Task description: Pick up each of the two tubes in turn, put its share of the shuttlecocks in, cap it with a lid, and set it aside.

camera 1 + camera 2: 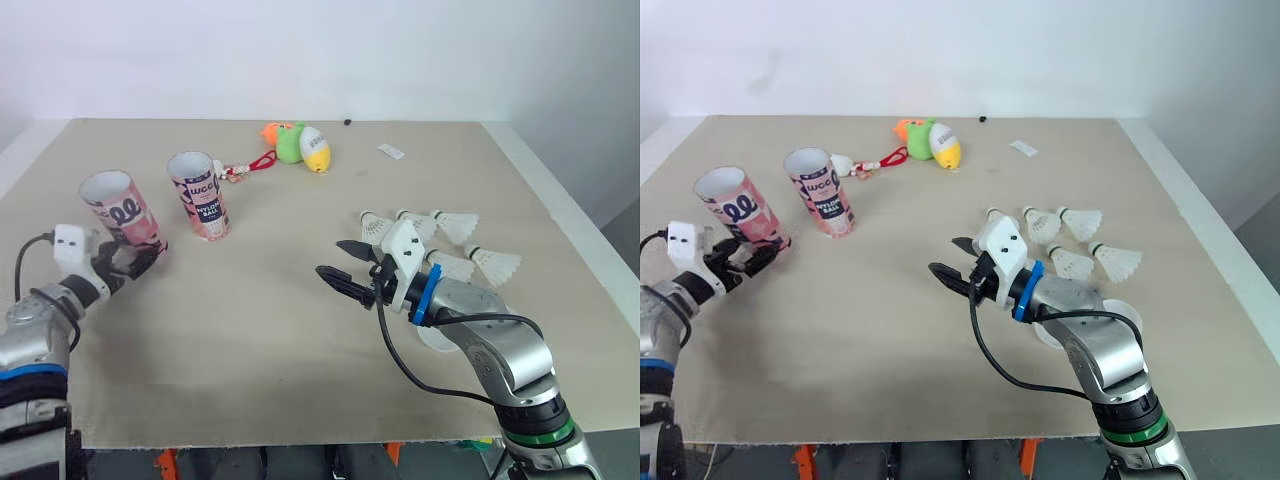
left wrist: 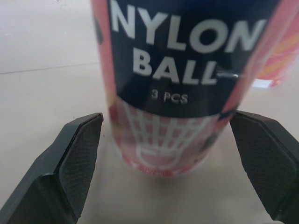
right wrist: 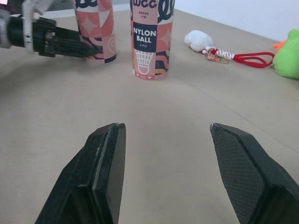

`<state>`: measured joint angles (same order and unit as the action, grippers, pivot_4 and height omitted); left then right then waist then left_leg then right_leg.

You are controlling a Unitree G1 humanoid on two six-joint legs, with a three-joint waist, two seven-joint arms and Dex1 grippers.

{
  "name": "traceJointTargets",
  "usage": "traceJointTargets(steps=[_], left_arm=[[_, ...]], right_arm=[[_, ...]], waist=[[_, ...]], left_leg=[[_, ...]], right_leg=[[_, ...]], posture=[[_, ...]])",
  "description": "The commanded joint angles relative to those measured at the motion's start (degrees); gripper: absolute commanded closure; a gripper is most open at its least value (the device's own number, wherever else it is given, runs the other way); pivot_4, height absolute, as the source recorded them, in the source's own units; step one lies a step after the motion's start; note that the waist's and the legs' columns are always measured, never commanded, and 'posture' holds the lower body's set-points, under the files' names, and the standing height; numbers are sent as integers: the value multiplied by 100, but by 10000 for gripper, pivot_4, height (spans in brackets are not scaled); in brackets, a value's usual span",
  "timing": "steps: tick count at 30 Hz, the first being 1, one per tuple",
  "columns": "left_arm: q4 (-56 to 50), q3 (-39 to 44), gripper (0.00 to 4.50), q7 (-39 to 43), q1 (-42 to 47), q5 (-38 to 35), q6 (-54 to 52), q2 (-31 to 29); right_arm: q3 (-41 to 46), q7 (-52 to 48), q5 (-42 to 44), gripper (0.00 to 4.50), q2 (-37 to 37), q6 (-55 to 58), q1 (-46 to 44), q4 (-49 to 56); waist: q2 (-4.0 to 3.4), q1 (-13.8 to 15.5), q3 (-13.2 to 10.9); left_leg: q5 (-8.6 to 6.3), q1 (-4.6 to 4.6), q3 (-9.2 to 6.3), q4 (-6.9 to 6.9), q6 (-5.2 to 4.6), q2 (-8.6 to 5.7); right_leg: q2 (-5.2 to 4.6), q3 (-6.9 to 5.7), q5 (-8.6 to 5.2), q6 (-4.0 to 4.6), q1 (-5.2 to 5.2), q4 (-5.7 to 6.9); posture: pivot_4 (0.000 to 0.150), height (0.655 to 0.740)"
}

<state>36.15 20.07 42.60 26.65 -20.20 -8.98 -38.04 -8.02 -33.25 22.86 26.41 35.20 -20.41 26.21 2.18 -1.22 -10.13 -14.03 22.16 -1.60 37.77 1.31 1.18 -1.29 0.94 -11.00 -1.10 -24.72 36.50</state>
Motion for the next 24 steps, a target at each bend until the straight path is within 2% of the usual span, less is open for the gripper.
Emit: traceJointTargets(steps=[1,13,14,15,17,24], left_arm=[[320,-44,791,84,298,134,305,-158],[1013,-131,791,138,749,261,697,-60],[1033,-125,5790,100,762,266,726,-53],[1042,-120,7644,72,773,269,749,-47],[1039,-127,14824,57,774,269,790,-46],[621,-68,14824,50,524,179,774,-76]], right_arm=[[203,51,63,13788,20,-15,-20,326],[254,107,88,13788,17,71,5,424],[259,104,92,13788,19,78,11,439],[260,96,92,13788,27,81,5,443],[266,82,99,13788,43,86,-13,446],[268,24,130,13788,79,81,-34,445]], waist=[[0,0,0],[1,-2,1],[1,-2,1],[1,-1,1],[1,-1,1],[1,-2,1]], left_leg=[[0,2,0,0,0,0],[0,29,3,1,0,0],[0,28,3,1,0,0],[0,28,3,1,0,0],[0,28,2,2,0,0],[1,28,2,7,0,0]], right_leg=[[0,0,0,0,-2,0],[0,3,4,2,-31,7],[0,3,4,2,-31,8],[0,3,4,2,-31,9],[0,3,4,2,-32,12],[1,3,4,3,-33,18]], posture=[[1500,7323],[1500,7323],[1500,7323],[1500,7323],[1500,7323],[1500,7323]])
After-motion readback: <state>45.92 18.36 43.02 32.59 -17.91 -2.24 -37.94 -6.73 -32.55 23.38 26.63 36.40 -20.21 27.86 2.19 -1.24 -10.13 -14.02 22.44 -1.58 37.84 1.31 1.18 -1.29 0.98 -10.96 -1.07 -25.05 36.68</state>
